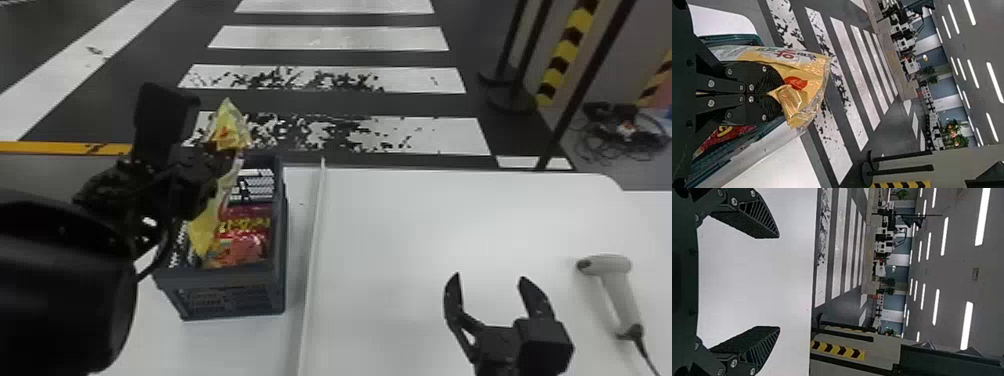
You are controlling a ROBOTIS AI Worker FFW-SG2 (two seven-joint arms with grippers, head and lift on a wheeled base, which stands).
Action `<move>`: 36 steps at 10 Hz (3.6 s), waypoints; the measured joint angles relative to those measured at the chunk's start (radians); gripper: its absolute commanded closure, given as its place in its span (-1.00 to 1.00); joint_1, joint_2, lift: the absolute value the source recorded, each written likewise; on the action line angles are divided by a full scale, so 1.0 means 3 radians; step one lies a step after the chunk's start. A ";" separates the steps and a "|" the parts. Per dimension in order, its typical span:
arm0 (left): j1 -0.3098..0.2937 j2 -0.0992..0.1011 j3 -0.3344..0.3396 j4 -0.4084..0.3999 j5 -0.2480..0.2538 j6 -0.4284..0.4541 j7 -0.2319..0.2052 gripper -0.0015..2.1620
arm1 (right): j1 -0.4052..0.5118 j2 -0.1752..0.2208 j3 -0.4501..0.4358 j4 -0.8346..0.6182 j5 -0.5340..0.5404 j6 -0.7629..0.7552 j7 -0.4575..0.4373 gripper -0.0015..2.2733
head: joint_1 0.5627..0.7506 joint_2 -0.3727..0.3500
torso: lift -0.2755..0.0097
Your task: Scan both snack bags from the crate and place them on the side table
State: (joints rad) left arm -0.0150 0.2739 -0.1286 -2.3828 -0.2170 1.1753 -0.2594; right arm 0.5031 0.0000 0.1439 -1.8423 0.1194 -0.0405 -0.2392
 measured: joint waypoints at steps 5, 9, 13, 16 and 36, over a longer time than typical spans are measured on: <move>-0.0148 -0.0005 -0.0022 -0.0517 0.0138 0.0532 0.0330 0.98 | 0.0013 0.0000 0.0026 -0.0005 0.0120 0.0035 0.0000 -0.85 | 0.41 0.20 | 0.26; -0.0363 -0.0233 -0.0233 -0.0498 0.0505 0.0610 0.0613 0.98 | 0.0041 0.0000 -0.0003 -0.0063 0.0192 0.0067 0.0000 -0.85 | 0.41 0.05 | 0.26; -0.0499 -0.0523 -0.0442 -0.0454 0.1005 0.0634 0.0701 0.98 | 0.0061 0.0000 -0.0059 -0.0067 0.0211 0.0061 -0.0007 -0.85 | 0.41 -0.32 | 0.26; -0.0394 -0.0588 -0.0424 -0.0456 0.1481 0.0623 0.0701 0.98 | 0.0032 0.0000 -0.0173 -0.0071 0.0214 0.0017 -0.0089 -0.85 | 0.41 -0.53 | 0.26; -0.0071 -0.0660 0.0196 0.3340 0.4005 -0.2229 -0.2017 0.98 | -0.0362 0.0000 -0.0744 -0.0148 0.0016 -0.0082 -0.0133 -0.85 | 0.41 -0.86 | 0.26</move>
State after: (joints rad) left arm -0.0363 0.0759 -0.0698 -1.3809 0.9844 0.5067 -0.8645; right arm 0.3946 0.0000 -0.0793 -1.8868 0.1240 -0.0651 -0.2792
